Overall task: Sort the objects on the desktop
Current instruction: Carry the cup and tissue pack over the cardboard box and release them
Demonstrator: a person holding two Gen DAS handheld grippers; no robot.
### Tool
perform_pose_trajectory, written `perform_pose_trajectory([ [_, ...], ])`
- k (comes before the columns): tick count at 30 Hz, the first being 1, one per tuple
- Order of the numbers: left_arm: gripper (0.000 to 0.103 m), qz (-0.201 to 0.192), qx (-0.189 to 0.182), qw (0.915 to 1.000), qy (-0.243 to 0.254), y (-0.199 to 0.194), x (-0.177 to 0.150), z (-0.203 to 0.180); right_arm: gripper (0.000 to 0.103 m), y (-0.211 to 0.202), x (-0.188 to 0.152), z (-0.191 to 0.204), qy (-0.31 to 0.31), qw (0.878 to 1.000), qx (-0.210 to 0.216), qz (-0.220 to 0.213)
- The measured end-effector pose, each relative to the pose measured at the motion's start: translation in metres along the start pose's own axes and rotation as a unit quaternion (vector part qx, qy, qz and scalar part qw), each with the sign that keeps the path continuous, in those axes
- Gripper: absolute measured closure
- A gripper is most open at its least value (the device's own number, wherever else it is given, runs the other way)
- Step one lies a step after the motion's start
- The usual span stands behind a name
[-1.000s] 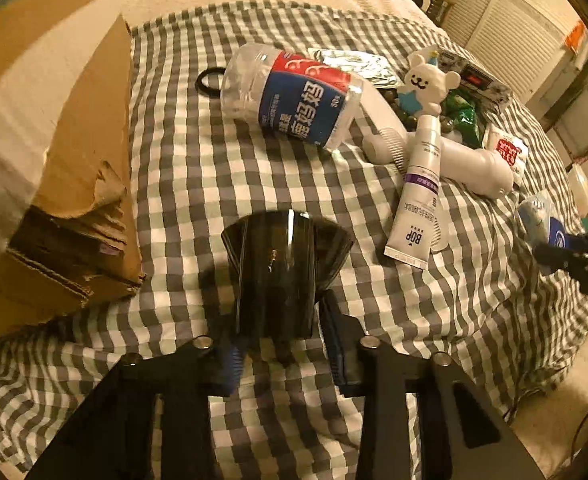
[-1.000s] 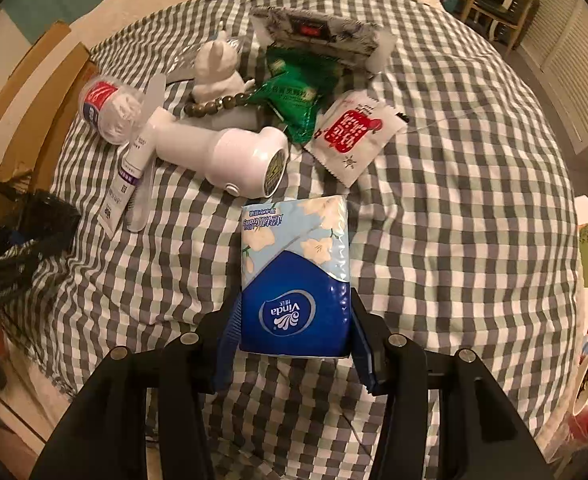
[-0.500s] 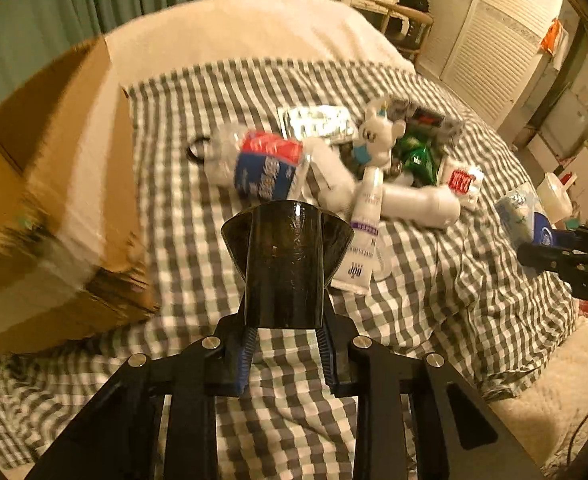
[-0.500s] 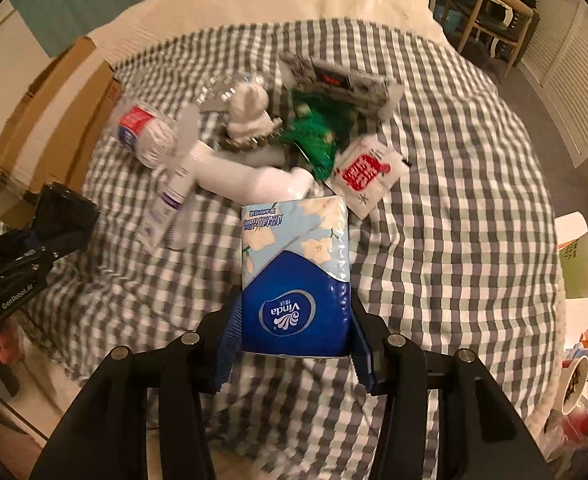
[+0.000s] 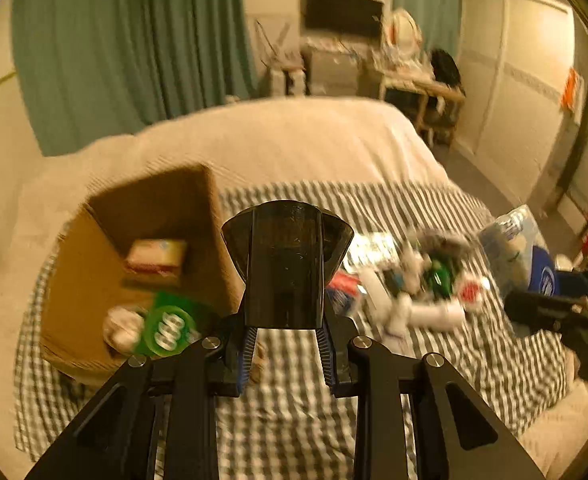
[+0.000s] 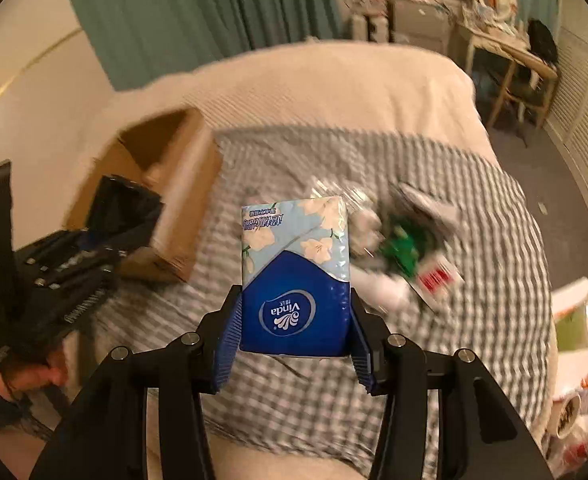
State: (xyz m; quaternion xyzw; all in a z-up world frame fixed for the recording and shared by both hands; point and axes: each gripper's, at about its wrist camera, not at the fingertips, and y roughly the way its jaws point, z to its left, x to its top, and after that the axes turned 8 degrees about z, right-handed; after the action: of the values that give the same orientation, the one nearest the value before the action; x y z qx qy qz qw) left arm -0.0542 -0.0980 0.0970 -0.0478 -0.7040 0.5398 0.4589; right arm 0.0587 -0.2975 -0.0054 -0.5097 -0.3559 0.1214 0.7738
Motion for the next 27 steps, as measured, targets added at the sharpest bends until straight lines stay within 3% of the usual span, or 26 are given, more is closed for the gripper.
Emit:
perform_pose_trajectory([
  [7,0.075,-0.012,0.018,0.9977,-0.064,-0.003,0.019,0.061,0.056,-0.002,0.047,0.072,-0.03,0.998,0.049,-0.036],
  [16,0.075,0.004,0.043,0.9953,-0.087,0.024,0.008,0.13,0.056,0.046,0.092,0.145,-0.069,0.994,0.082,-0.027],
  [22,0.075,0.027,0.039,0.9932,-0.106,0.052,-0.005,0.159,0.056,0.085,0.105,0.185,-0.104,0.992,0.074,-0.013],
  [27,0.075,0.023,0.039,0.9935,-0.104,0.057,-0.005,0.165,0.056,0.107,0.111,0.194,-0.108,0.991,0.073,-0.002],
])
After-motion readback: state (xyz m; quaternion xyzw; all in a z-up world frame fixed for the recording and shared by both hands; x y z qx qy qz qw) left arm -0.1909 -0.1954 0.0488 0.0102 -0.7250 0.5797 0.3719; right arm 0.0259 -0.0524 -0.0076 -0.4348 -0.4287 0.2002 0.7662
